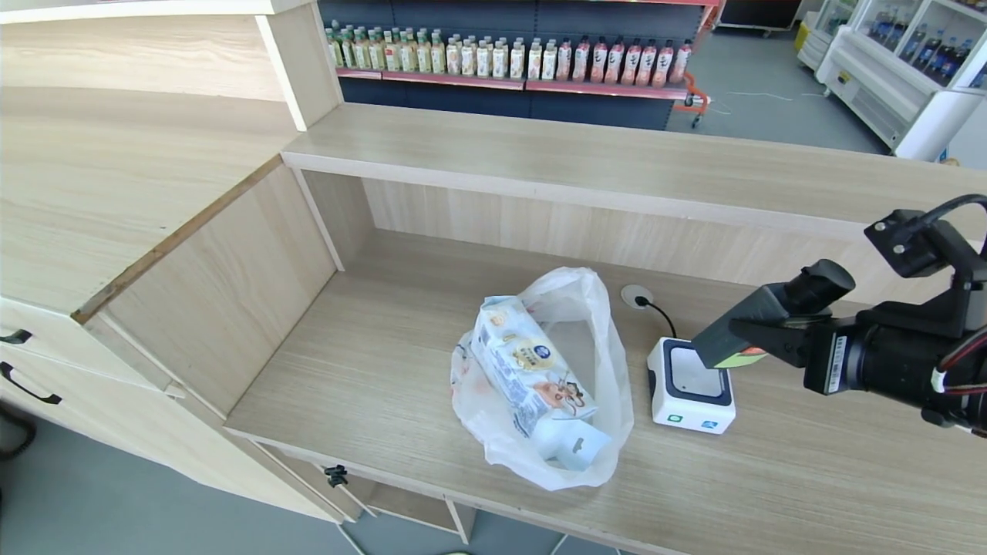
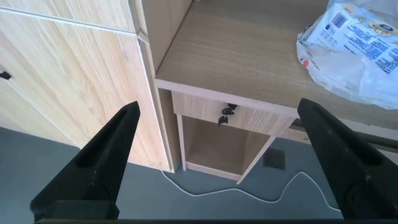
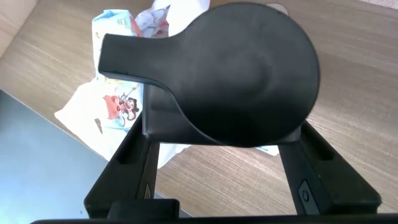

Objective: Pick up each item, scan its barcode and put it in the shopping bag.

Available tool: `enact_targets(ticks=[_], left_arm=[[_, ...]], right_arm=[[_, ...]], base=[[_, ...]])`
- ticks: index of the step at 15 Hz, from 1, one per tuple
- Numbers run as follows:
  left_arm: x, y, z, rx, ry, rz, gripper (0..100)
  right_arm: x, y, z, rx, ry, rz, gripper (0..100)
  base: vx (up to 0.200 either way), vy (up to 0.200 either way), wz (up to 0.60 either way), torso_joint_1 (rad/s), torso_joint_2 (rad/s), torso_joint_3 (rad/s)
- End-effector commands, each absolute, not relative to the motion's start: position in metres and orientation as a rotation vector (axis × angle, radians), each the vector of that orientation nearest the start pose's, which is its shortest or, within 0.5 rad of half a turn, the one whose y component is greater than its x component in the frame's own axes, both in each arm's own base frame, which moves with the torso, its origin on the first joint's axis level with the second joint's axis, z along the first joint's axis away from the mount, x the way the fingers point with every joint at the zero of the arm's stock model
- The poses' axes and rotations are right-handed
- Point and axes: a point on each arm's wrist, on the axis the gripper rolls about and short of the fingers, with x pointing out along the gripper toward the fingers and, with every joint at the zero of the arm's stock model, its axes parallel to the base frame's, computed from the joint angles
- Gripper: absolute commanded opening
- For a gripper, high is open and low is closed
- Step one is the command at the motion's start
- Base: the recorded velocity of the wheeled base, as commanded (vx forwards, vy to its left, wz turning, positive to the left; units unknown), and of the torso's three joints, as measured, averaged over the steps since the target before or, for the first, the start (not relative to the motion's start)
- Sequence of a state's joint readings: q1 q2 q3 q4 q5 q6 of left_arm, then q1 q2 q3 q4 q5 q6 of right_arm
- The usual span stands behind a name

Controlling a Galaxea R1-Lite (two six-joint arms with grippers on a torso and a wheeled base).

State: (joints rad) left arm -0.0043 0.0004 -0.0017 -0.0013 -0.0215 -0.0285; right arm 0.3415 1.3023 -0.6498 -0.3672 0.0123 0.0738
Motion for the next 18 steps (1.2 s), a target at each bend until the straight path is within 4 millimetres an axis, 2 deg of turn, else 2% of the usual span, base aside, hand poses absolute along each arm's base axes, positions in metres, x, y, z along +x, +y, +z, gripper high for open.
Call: enact_targets(ticks=[1, 7, 9, 11, 12, 15, 18], left_arm=[[-0.023, 0.0, 0.076, -0.029, -0.003, -0.026, 100], [-0.023, 0.0, 0.076, -0.029, -0.003, -0.028, 100], [-0.023, 0.0, 0.076, -0.029, -0.003, -0.028, 100], [-0.023, 0.0, 0.076, -0.029, -0.003, -0.026, 100], [-0.023, 0.0, 0.076, -0.029, -0.003, -0.026, 100], [-0.023, 0.0, 0.076, -0.029, -0.003, -0.026, 100], [-0.023, 0.0, 0.076, -0.029, -0.003, -0.026, 100]], right_arm=[[0.19, 0.065, 0.214, 0.023, 0.293, 0.328, 0], [0.19, 0.056, 0.213, 0.046, 0.301, 0.289, 0], [0.205, 0.05, 0.211, 0.178, 0.336, 0.229, 0], [0.216, 0.044, 0.203, 0.318, 0.432, 0.143, 0], [0.221, 0.034, 0.201, 0.359, 0.518, 0.068, 0], [0.233, 0.015, 0.211, 0.413, 0.567, -0.041, 0], [0.248, 0.011, 0.223, 0.537, 0.535, -0.076, 0]], base=[[0.0, 0.0, 0.0, 0.0, 0.0, 0.0], [0.0, 0.0, 0.6, 0.001, 0.0, 0.002], [0.0, 0.0, 0.0, 0.0, 0.0, 0.0], [0.0, 0.0, 0.0, 0.0, 0.0, 0.0], [0.0, 0.0, 0.0, 0.0, 0.0, 0.0], [0.0, 0.0, 0.0, 0.0, 0.0, 0.0], [0.0, 0.0, 0.0, 0.0, 0.0, 0.0]])
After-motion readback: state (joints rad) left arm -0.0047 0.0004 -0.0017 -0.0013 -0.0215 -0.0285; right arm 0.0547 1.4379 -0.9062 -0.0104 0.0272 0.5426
